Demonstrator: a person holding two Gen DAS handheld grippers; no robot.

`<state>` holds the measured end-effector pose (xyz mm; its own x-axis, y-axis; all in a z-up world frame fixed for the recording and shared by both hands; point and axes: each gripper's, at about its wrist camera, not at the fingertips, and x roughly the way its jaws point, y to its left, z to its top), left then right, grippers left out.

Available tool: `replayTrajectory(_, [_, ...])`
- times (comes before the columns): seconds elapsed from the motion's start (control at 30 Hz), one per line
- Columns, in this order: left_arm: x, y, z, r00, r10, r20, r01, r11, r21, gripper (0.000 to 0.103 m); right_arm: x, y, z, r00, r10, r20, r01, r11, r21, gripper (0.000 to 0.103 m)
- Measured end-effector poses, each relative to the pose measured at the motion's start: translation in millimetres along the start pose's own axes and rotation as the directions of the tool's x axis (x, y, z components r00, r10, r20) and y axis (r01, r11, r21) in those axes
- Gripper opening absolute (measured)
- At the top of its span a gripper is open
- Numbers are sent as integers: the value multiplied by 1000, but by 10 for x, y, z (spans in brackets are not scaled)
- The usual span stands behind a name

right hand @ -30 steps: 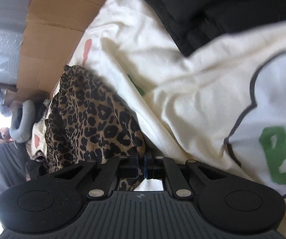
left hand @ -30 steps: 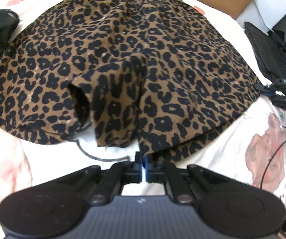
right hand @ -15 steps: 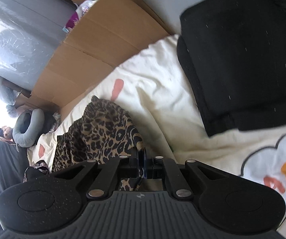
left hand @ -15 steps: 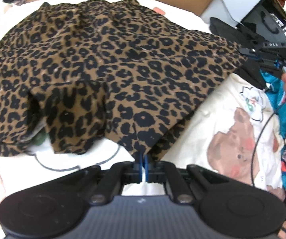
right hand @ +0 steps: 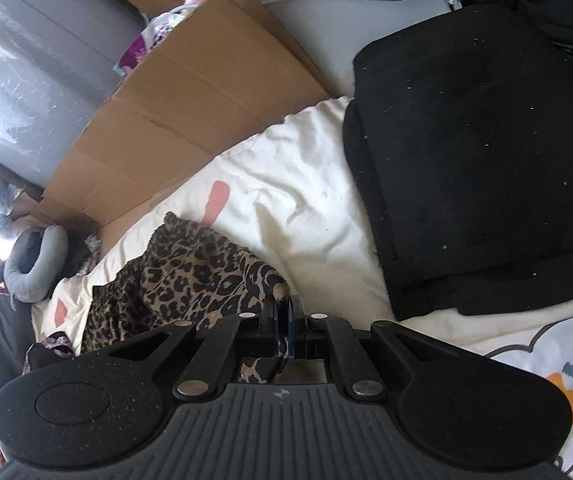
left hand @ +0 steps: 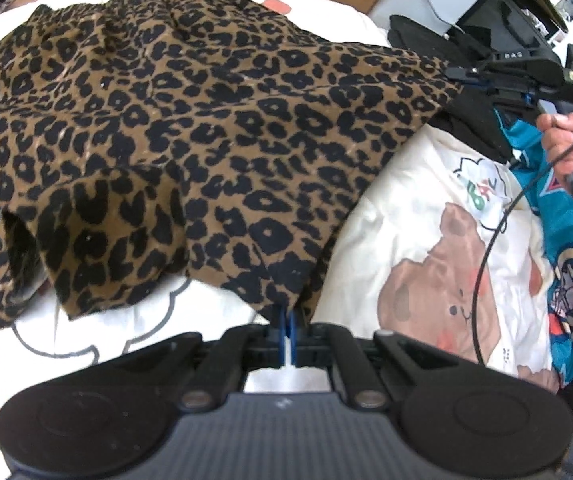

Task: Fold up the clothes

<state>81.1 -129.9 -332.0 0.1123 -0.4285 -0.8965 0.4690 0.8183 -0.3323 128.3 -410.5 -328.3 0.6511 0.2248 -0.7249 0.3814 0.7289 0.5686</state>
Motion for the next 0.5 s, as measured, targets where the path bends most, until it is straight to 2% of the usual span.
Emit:
replayTrajectory(0.27, [-10, -20, -64, 1000, -25, 3, 24, 999, 26, 2, 78, -17, 118, 999, -40, 11, 40, 999, -27, 2])
replayTrajectory(0.5, [206, 33, -137, 999, -17, -32, 18, 1000, 23, 2, 280, -173, 86, 994, -112, -6, 112, 994, -7, 2])
